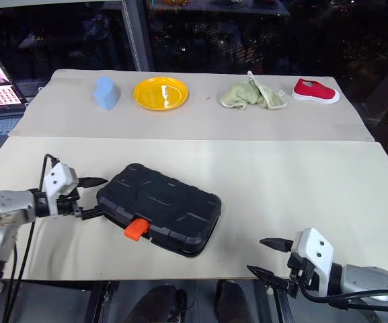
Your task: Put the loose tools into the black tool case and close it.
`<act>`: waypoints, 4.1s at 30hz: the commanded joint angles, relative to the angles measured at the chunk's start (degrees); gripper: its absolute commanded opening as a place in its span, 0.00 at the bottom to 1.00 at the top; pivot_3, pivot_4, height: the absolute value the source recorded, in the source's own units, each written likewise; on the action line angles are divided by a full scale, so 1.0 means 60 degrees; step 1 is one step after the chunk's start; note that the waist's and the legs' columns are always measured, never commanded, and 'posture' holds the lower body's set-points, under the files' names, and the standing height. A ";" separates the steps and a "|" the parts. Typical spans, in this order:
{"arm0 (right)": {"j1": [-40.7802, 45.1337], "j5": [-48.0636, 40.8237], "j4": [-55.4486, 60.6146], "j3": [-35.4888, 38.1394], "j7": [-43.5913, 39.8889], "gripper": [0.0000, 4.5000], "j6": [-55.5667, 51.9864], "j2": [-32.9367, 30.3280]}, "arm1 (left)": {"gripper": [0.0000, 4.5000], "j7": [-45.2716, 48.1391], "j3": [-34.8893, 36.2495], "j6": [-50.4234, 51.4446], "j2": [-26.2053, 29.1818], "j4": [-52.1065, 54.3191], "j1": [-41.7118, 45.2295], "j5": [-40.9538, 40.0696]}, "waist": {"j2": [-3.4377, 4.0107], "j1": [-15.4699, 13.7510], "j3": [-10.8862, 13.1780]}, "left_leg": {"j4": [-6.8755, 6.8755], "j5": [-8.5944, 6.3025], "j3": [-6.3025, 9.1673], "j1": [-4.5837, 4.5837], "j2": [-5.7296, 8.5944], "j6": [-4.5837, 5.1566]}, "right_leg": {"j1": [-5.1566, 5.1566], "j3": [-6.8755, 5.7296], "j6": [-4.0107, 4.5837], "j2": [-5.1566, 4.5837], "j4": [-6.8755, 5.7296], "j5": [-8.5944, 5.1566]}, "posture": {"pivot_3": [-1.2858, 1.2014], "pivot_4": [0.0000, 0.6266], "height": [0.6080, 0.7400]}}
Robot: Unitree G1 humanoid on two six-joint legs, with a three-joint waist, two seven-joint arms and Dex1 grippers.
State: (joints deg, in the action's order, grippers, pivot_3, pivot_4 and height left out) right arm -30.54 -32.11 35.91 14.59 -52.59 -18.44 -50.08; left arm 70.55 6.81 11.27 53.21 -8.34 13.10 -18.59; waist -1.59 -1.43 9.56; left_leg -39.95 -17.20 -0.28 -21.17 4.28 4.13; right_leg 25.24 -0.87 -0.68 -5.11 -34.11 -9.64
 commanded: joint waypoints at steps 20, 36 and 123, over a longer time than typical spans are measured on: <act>0.2199 0.0347 0.0934 -0.2683 0.0193 0.00 -0.1399 0.0305 | 0.03 0.1808 -0.3165 -0.4089 -0.1302 -0.7832 0.7208 0.3881 | -0.0010 -0.0106 -0.0009 | -0.0143 0.0051 -0.0002 -0.0059 -0.0007 0.0112 | -0.0009 -0.0090 -0.0012 0.0015 -0.0020 0.0052 | 0.52 0.24 1.00; 0.2644 -0.0283 0.1214 -0.3442 0.0085 0.00 -0.2482 0.0334 | 0.02 0.3659 -0.5028 -0.1547 -0.0786 -0.4220 0.6043 0.1731 | -0.0009 0.0028 -0.0008 | -0.0295 -0.0002 -0.0005 -0.0263 -0.0001 0.0173 | 0.0166 -0.0091 -0.0042 0.0000 -0.0132 0.0054 | 0.52 0.24 1.00; 0.3857 0.0423 0.0903 -0.3857 0.2768 0.00 -0.3408 0.1770 | 0.02 0.1333 -0.5803 0.0431 -0.3829 -0.1316 0.5524 0.2138 | 0.0057 0.0106 -0.0049 | -0.0289 -0.0036 -0.0015 0.0000 -0.0021 0.0216 | -0.0036 0.0032 -0.0115 0.0013 -0.0134 -0.0007 | 0.52 0.24 1.00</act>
State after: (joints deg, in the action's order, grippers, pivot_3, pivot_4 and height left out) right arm -7.83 -30.27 40.90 -8.33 -35.97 -39.60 -39.70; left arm 78.50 -26.08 12.61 30.10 -15.30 47.96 -9.05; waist -1.25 -0.79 9.26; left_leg -41.68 -17.41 -0.37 -21.17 4.15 5.43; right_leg 25.03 -0.68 -1.36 -5.04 -34.92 -9.68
